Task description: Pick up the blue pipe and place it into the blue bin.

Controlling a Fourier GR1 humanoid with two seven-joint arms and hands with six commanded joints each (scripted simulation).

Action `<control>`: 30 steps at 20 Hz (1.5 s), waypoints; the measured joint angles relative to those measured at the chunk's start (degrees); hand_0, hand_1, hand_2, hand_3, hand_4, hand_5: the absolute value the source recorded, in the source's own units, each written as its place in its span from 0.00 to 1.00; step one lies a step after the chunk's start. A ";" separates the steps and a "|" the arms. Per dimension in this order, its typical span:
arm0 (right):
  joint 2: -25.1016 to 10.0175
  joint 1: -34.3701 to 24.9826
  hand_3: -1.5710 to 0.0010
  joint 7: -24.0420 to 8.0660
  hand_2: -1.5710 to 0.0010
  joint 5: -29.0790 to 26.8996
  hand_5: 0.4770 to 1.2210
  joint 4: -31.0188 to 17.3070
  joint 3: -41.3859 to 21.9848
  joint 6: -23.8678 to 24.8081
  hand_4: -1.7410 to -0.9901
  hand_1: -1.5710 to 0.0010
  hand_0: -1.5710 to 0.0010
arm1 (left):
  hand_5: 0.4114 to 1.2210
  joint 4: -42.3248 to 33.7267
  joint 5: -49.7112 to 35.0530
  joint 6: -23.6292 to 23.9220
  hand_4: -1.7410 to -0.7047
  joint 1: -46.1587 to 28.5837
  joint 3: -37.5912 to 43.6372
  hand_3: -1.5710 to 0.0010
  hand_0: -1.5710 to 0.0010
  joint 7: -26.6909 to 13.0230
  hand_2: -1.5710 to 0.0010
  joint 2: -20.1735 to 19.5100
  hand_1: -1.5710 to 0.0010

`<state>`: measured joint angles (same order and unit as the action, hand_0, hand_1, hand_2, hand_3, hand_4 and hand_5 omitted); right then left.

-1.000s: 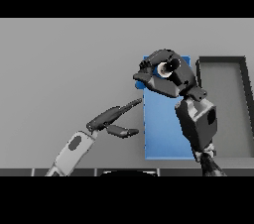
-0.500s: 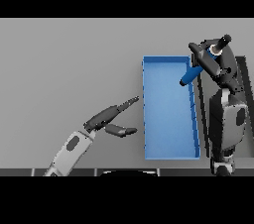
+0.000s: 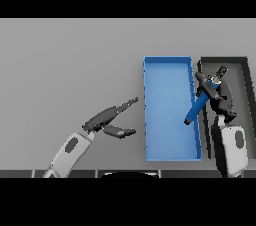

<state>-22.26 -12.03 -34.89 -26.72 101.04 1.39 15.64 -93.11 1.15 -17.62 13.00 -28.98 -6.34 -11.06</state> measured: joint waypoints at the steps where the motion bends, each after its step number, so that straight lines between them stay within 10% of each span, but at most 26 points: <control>1: -1.78 1.39 0.31 0.00 0.00 -1.07 1.00 0.44 -2.74 2.28 0.21 0.00 0.00 | 0.07 -0.07 0.16 -0.21 0.88 -0.26 -0.44 1.00 1.00 0.15 1.00 0.06 1.00; 2: -3.23 2.87 0.25 0.01 0.00 -1.85 1.00 0.24 -4.68 3.57 0.23 0.00 0.00 | 0.07 -0.08 0.44 -0.17 0.88 -0.45 -0.86 1.00 1.00 -0.12 1.00 0.27 1.00; 5: -7.10 6.28 0.56 0.05 0.00 -4.56 0.98 -0.14 -10.60 6.66 0.12 0.00 0.00 | 0.08 0.37 0.76 -0.14 0.88 -0.12 -0.80 1.00 1.00 0.47 1.00 0.17 1.00; 7: -10.25 6.06 0.36 0.75 0.00 -6.57 0.97 -0.70 -15.38 10.93 0.21 0.00 0.00 | 0.08 0.64 1.18 0.19 0.88 0.62 -1.02 1.00 1.00 -0.27 1.00 0.75 1.00; 11: -13.87 6.07 0.74 -0.06 0.57 -16.39 0.93 -3.22 -20.68 15.47 0.53 0.55 0.52 | 0.08 0.37 0.44 -0.03 0.88 0.55 -0.57 1.00 1.00 -0.21 1.00 0.52 1.00; 16: -20.35 2.05 0.91 1.46 0.86 -16.55 0.71 -4.30 -29.19 12.96 0.72 0.85 0.84 | 0.08 -0.18 0.40 0.05 0.88 0.02 -1.01 1.00 1.00 -0.71 1.00 0.70 1.00; 30: -25.81 -2.30 0.99 0.24 0.99 -17.35 0.39 -4.78 -37.55 13.39 0.74 0.99 0.99 | 0.08 -0.41 2.04 0.72 0.88 -1.40 -1.93 1.00 1.00 0.33 1.00 0.39 1.00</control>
<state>-48.06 -14.33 -34.65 -44.08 96.26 -36.16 29.03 -93.52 3.19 -16.91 11.60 -30.91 -6.01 -10.67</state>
